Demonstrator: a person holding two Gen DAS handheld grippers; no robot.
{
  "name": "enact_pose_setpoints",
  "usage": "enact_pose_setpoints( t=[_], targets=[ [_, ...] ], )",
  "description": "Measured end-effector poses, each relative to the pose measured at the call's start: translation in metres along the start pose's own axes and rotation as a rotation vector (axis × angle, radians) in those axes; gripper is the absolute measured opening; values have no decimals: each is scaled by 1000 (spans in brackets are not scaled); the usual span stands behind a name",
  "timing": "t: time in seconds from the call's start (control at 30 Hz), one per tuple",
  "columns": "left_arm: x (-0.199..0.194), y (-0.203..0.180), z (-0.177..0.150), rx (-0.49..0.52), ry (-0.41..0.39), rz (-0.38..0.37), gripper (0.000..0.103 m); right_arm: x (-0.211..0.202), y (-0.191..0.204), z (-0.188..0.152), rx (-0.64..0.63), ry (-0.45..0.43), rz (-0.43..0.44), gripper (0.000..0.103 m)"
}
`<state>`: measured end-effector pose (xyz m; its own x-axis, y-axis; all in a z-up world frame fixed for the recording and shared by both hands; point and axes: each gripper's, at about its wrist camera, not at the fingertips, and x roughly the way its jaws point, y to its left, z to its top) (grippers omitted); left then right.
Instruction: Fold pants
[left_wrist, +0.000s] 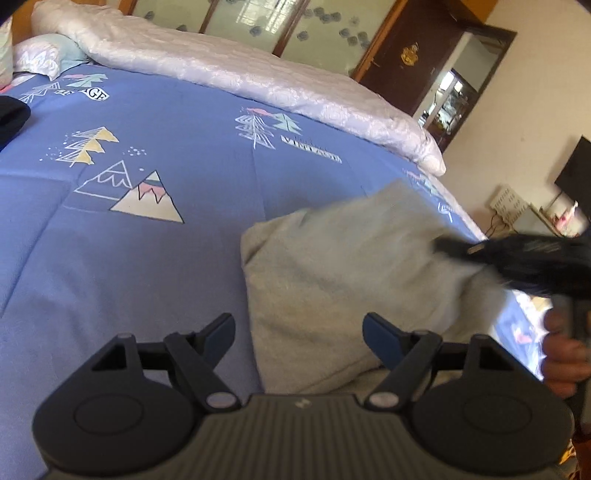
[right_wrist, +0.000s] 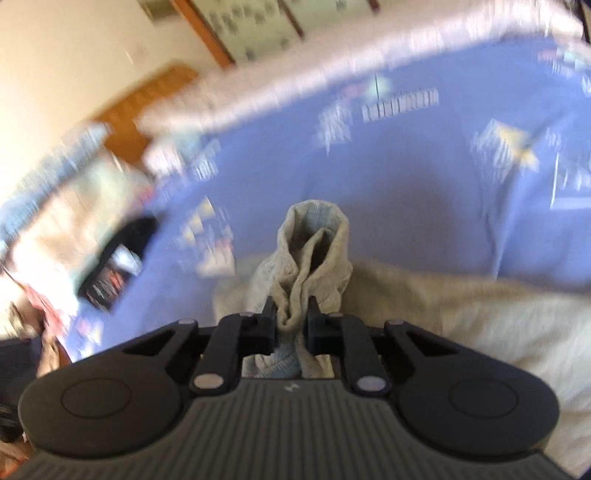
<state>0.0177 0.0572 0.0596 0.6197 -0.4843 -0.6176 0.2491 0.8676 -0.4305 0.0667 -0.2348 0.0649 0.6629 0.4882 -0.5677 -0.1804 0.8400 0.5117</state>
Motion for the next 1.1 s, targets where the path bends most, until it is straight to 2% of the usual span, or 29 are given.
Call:
enact_pose_setpoints(
  t=[0.1,0.2,0.3,0.37,0.47,0.57,0.67,0.73,0.8,0.9,1.1],
  targets=[
    [0,-5,10,-12,-8,-24,79,-49,-8,11,27,-149,39,17],
    [7,-18,17,-2,-5,-54,79,-98,-30,4,41,-263,-8,17],
    [21,-38,19,29,20,-73,80,-127,-65,-13,111,-317,-80,17],
    [32,-52,17,59,46,-84,80,-139,-96,-31,182,-318,-133,17],
    [52,-72,12,116,89,-80,80,-133,-132,-53,313,-277,-165,17],
    [74,-81,9,134,150,-65,80,-116,-147,-71,336,-212,-251,18],
    [90,-82,8,133,191,-34,81,-112,-158,-80,336,-191,-286,32],
    [94,-80,9,116,203,-23,86,-115,-158,-79,358,-248,-281,59],
    [99,-72,11,75,222,-33,92,-127,-165,-81,383,-318,-261,73],
    [109,-63,14,10,265,-57,92,-135,-175,-80,408,-331,-230,78],
    [126,-62,5,-49,334,-114,93,-120,-196,-89,497,-241,-163,83]
  ],
)
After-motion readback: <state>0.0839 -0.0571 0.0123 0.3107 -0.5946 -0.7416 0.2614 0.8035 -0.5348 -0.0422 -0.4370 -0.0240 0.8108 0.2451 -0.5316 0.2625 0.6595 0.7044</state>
